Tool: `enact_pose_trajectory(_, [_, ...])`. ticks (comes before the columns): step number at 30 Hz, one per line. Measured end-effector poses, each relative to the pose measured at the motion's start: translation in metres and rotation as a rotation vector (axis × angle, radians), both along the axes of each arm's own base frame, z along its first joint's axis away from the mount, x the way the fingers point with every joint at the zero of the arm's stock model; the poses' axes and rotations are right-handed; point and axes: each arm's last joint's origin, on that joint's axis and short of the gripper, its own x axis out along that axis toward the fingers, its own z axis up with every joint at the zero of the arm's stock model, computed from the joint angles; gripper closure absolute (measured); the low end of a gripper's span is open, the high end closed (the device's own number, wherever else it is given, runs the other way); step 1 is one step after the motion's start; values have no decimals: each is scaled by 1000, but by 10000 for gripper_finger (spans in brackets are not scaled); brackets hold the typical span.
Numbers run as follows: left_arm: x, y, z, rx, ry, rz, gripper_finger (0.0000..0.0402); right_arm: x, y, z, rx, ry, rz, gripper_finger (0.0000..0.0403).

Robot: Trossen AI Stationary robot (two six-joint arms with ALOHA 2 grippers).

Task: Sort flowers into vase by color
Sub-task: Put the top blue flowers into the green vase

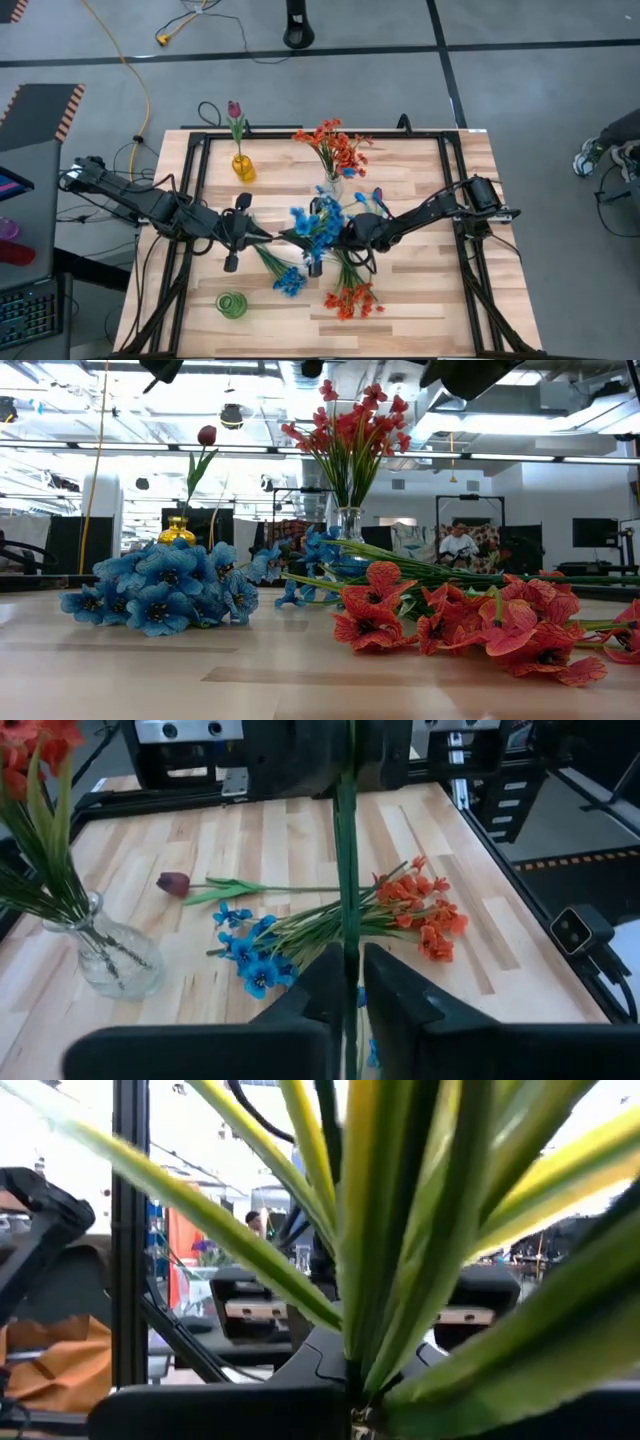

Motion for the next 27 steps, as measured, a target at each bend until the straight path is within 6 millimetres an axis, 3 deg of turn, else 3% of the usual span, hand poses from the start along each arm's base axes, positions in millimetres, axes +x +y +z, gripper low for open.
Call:
enact_pose_trajectory(8, [1, 0, 2, -9, -22, -1, 261, 2, 0, -6, 49, 65, 20, 355])
enact_pose_trajectory(13, [11, -6, -4, -43, -4, -29, 220, 3, 0, -9, 61, 99, 24, 358])
enact_pose_trajectory(21, [36, -15, -22, -31, 32, -12, 216, 4, 1, -14, 67, 153, 27, 358])
enact_pose_trajectory(27, [41, -15, -26, -34, 44, 2, 231, 4, 5, -21, 68, 219, 39, 358])
